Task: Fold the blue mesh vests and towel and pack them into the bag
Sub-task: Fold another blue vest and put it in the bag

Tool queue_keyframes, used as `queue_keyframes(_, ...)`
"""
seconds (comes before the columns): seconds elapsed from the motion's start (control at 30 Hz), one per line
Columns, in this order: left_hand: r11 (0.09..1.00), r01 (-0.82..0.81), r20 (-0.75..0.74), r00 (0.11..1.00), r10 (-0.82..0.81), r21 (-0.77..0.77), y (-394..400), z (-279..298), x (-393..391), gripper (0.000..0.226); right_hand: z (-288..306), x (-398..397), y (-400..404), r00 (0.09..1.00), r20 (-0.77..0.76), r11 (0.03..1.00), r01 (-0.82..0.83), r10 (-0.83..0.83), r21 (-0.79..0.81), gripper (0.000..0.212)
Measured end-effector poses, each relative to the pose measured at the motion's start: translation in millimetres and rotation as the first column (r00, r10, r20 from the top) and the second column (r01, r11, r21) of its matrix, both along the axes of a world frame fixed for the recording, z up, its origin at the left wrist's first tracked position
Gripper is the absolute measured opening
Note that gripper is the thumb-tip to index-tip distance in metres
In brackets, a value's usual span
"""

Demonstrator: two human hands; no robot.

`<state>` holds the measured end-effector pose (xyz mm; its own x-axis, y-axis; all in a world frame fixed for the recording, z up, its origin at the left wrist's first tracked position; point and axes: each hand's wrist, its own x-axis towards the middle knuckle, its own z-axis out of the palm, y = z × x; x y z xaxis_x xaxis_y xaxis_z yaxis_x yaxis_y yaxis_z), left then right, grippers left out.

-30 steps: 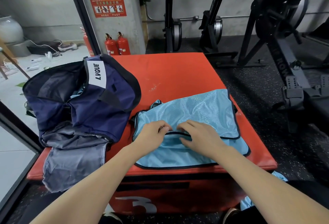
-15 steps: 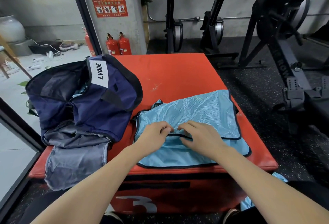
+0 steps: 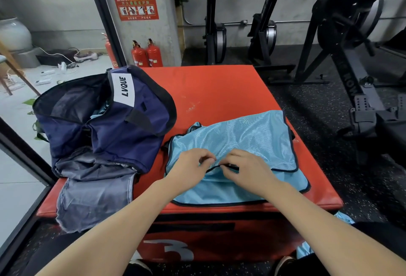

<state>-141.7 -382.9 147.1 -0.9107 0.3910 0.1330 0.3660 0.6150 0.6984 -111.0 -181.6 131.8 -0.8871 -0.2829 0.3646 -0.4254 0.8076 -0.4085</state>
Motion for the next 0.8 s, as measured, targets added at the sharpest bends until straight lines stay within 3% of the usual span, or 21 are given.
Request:
queue_keyframes(0.13, 0.995, 0.079, -0.187, 0.978, -0.088, -0.057, -2, -2, 6, 0.015, -1, -2, 2, 0.997, 0.072, 0.994, 0.008, 0.0, -0.105, 0.014)
queue_keyframes(0.37, 0.948, 0.071, -0.4, 0.895, -0.198, -0.309, -1, 5, 10, 0.021, -1, 4, 7, 0.995, 0.102, 0.997, -0.007, 0.015, -0.075, 0.014)
queue_keyframes(0.57, 0.944, 0.033, -0.372, 0.914, -0.161, -0.328, -18, 3, 13, 0.024, 2, 11, 31, 0.995, 0.067, 0.997, 0.068, -0.07, 0.034, 0.02)
queue_keyframes(0.8, 0.94, -0.098, -0.323, 0.946, -0.013, -0.327, -46, 9, 21, 0.026, 19, 23, 76, 0.948, 0.162, 0.959, 0.259, -0.275, 0.113, 0.023)
